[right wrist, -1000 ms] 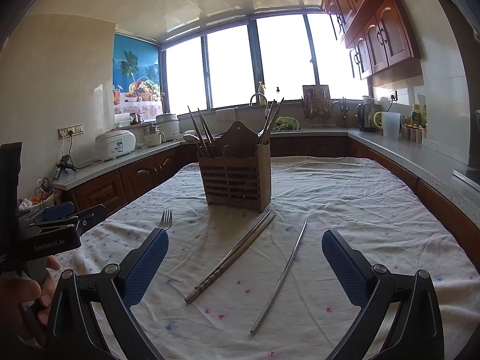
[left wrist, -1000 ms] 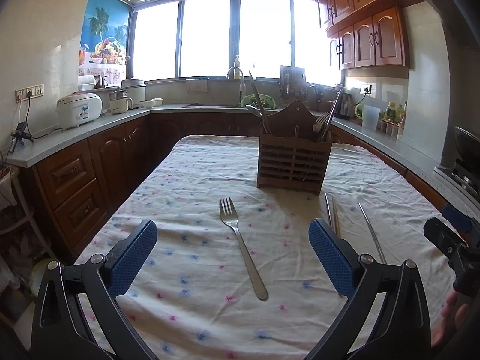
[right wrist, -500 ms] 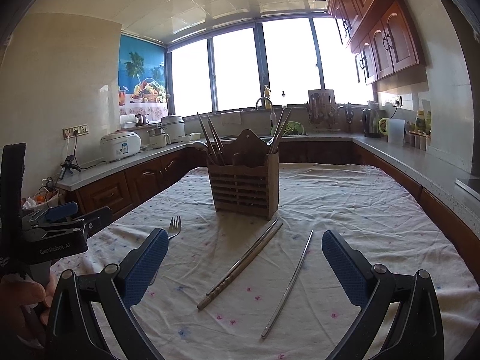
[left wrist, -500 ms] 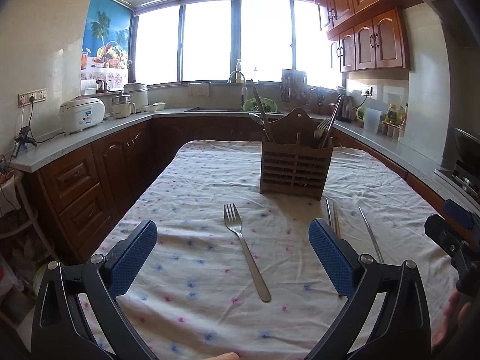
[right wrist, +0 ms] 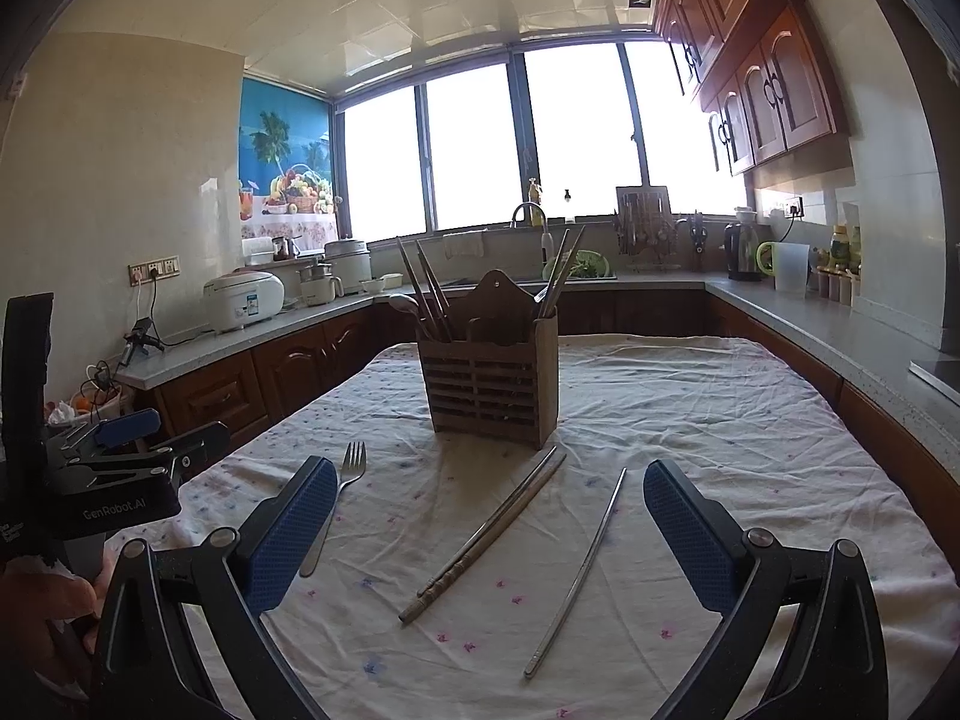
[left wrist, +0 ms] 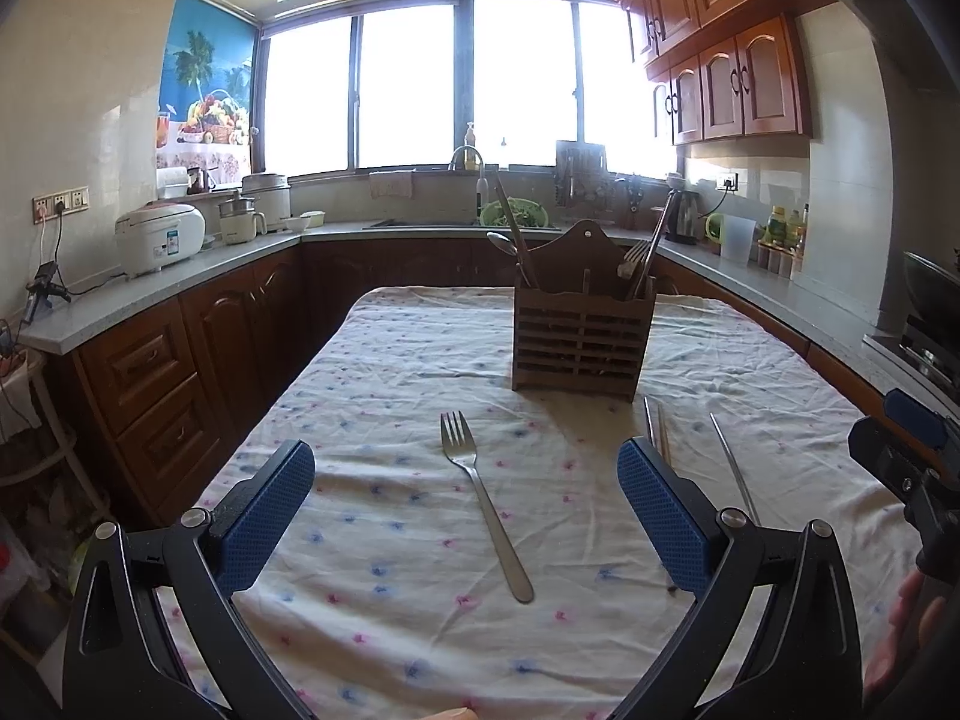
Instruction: Organize utensils
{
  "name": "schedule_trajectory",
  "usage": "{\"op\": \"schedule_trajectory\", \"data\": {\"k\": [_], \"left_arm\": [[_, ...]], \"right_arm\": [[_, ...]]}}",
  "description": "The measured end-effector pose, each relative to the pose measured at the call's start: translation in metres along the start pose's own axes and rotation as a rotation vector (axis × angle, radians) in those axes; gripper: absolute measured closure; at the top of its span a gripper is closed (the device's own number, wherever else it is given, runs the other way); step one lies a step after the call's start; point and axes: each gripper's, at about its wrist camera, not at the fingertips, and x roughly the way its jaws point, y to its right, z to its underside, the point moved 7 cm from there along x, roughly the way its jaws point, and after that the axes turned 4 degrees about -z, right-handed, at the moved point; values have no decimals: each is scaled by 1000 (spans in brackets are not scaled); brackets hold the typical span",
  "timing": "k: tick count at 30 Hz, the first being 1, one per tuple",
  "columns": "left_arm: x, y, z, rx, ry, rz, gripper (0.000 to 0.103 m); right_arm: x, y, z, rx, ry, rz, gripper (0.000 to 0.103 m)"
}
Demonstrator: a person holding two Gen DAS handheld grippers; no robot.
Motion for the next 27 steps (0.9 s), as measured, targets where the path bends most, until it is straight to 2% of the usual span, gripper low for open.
{"op": "schedule_trajectory", "data": {"k": [27], "left_arm": [[-2,3,-3,10,1,4,0]], "right_arm": [[-6,-3,-7,2,25,-7,0]]}}
